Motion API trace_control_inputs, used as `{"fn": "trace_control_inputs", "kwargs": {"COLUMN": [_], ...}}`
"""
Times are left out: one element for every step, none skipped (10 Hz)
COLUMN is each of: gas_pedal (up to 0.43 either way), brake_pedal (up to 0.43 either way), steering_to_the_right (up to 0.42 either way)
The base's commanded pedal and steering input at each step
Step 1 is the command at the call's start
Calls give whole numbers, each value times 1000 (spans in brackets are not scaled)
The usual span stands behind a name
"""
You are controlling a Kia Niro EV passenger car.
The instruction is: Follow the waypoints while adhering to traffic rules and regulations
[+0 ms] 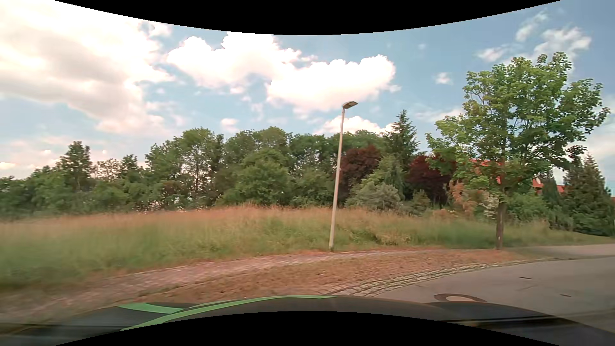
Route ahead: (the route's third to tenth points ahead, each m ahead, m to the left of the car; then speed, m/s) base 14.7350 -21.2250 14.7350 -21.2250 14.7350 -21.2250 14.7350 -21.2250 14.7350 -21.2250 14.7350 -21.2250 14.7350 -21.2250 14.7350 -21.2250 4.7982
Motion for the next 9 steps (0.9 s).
{"fn": "trace_control_inputs", "kwargs": {"gas_pedal": [197, 209, 209, 209, 209, 209, 220, 228, 228], "brake_pedal": [0, 0, 0, 0, 0, 0, 0, 0, 0], "steering_to_the_right": [423, 434, 441, 447, 449, 449, 449, 449, 450]}}
